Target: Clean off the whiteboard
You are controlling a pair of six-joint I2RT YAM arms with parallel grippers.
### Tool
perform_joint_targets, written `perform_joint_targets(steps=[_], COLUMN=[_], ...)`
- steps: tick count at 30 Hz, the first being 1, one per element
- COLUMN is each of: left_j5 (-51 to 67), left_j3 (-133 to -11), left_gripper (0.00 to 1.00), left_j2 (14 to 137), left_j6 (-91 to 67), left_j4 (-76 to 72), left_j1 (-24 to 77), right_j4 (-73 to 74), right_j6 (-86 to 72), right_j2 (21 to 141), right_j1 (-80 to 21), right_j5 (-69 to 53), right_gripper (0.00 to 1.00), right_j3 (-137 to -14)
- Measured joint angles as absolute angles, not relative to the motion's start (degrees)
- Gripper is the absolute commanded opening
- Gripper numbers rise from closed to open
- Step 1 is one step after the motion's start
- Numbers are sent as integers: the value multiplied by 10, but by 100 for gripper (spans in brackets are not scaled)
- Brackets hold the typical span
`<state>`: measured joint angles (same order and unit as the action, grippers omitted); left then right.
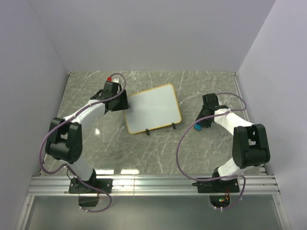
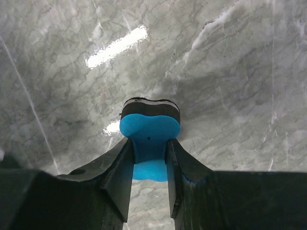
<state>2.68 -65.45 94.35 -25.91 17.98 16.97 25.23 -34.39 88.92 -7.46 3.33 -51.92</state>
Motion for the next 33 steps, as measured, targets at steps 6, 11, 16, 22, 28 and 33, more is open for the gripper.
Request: perform_joint_targets(steps=[6,11,16,22,28,33], left_j5=[-33,-61,-74,-74,-74,-67], left_j3=[-655,-667,-690,-727,-765,-768], left_gripper=[61,62,65,66,68,69], left_j2=[943,943,933,914,903,888], left_j6=[-251,-246,-247,-247,-247,-247], left_j4=[189,210,230,255,265,274], left_j1=[171,177,183,187,197,203], right_j4=[249,249,256,268,284,288], right_j6=[-338,-336,-333,-331,-331,-331], right_j2=[890,889,886,859,838,828], right_j1=[-74,-72,-72,-68,-63,-63], right_j5=[34,36,41,51,62,64], right_gripper=[64,80,87,87,87,88], right_j3=[-513,-514,-515,-525,-549,-552])
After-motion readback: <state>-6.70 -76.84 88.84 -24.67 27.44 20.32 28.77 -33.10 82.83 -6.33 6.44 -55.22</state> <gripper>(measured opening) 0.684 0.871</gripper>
